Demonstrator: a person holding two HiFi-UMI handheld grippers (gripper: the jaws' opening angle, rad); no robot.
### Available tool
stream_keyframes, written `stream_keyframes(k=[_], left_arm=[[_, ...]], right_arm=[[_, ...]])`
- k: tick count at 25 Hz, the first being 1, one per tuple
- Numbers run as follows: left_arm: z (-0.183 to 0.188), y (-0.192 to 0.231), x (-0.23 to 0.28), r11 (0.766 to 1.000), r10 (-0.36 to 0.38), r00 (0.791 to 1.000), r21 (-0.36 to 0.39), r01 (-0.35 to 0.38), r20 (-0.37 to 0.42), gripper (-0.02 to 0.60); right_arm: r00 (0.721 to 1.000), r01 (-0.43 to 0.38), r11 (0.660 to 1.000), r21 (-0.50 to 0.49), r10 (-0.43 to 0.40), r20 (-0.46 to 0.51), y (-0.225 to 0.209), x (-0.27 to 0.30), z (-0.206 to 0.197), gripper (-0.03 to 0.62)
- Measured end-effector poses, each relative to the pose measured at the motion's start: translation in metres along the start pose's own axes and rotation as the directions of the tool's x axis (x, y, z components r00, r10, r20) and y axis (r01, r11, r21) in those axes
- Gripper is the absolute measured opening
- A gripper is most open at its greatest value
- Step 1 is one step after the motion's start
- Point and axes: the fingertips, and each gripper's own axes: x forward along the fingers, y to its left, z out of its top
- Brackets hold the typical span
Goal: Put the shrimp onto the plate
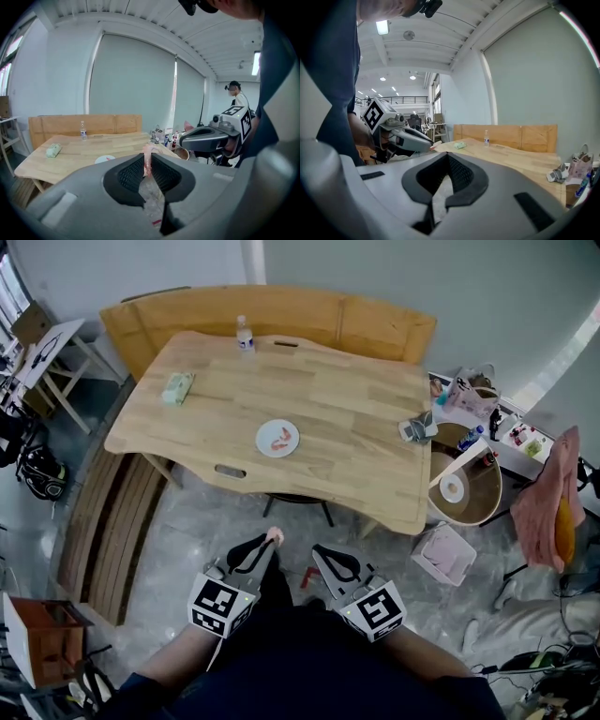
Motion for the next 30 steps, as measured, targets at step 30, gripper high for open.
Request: stream_keyframes(k=[30], left_arm=[[0.047, 0.205, 0.127, 0.983, -0.172, 0.985, 0.056, 0.173, -0.020, 0.052]], right_arm=[[0.988, 0.151, 0.988, 0.022, -0.150, -0.037, -0.111, 0.194, 0.054, 0.009]])
